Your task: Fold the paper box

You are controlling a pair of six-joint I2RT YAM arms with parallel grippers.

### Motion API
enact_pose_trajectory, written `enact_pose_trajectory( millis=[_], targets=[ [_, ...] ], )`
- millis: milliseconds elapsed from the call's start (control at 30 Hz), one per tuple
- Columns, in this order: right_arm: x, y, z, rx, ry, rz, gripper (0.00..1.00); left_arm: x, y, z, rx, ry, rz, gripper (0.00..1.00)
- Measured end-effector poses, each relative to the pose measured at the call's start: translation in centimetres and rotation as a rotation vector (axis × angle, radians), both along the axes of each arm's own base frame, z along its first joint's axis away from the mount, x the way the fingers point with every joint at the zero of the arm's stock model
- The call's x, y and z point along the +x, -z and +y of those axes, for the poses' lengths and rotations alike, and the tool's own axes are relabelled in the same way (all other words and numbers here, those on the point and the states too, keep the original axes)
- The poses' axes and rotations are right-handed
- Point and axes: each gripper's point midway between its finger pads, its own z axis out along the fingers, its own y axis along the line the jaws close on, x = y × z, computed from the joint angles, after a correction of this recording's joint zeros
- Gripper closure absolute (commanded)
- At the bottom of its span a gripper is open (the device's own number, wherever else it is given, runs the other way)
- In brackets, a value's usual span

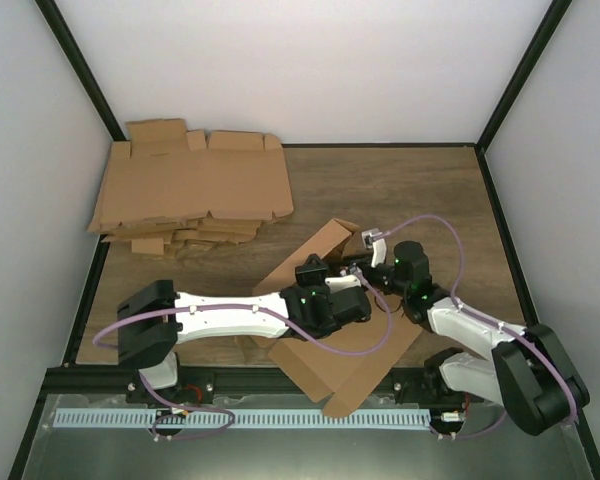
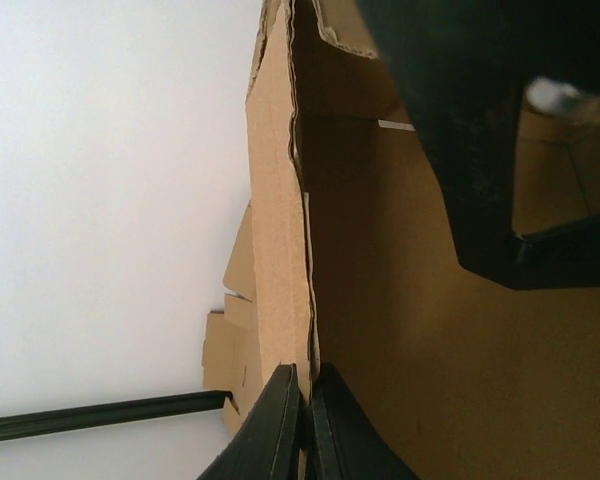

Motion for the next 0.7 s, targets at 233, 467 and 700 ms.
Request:
enact_pose_trajectory(
  millis=[233, 467, 700],
  targets=[
    [0.3, -1.0, -0.8, -0.009, 0.048, -0.044, 0.27, -0.1, 0.5, 0.4, 0.008, 0.003, -0.003, 0.96],
    [-0.8, -0.8, -2.6, -0.041, 0.109, -0.074, 0.12, -0.3, 0.2, 0.3, -0.017, 0.015, 0.0, 0.96],
    [-1.5, -2.7, -4.7, -0.06, 0.198, -0.14, 0.06, -0.3, 0.2, 0.4, -0.022, 0.014, 0.0, 0.96]
  ],
)
